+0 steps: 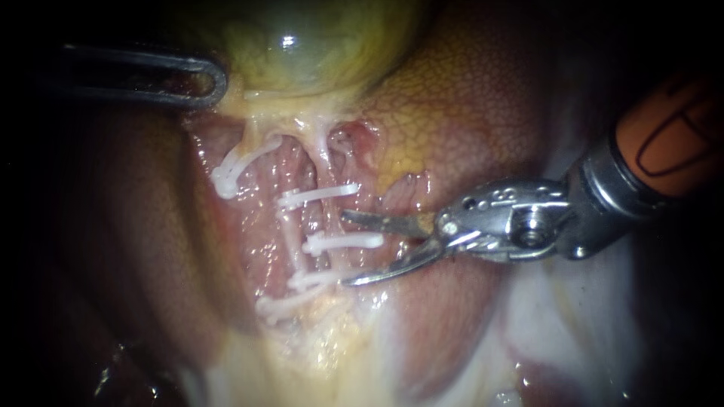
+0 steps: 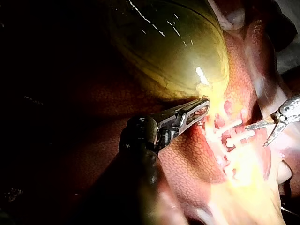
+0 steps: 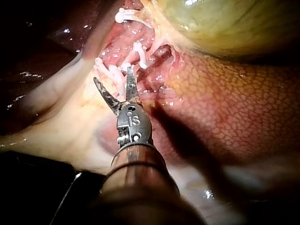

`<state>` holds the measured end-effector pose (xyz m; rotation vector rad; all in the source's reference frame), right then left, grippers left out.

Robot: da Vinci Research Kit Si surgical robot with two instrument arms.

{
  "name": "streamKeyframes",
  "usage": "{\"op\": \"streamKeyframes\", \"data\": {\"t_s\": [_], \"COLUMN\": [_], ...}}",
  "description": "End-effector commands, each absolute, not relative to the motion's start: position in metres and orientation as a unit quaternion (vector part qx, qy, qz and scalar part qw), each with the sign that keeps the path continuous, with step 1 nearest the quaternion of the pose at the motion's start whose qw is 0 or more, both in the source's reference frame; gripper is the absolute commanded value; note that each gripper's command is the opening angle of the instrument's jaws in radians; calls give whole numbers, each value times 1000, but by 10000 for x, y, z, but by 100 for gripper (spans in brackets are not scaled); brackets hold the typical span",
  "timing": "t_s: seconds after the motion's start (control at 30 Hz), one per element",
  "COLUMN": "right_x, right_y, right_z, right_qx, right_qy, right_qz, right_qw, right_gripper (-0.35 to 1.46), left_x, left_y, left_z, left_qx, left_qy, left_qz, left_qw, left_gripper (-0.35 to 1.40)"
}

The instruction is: Go to the cutting position right tube

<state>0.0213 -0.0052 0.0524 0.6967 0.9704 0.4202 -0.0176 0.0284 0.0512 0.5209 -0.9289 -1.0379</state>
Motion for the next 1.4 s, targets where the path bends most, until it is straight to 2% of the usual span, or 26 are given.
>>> {"op": "streamKeyframes", "data": {"t_s": [0.03, 0.3, 0.67, 1.0, 1.4], "right_x": [214, 217, 236, 252, 282], "right_y": [-52, -44, -43, -39, -40], "right_z": [528, 558, 580, 588, 594], "right_qx": [329, 343, 360, 391, 421], "right_qy": [450, 434, 433, 484, 564], "right_qz": [200, 233, 227, 182, 140], "right_qw": [806, 800, 794, 762, 696], "right_gripper": [84, 79, 76, 73, 69], "left_x": [-176, -176, -176, -177, -177], "left_y": [284, 284, 284, 284, 284], "left_z": [512, 512, 512, 512, 512], "left_qx": [237, 237, 237, 237, 237], "left_qy": [-423, -423, -423, -423, -423], "left_qz": [-472, -472, -472, -473, -473], "left_qw": [736, 736, 736, 736, 736], "left_gripper": [-35, -35, -35, -35, -35]}}
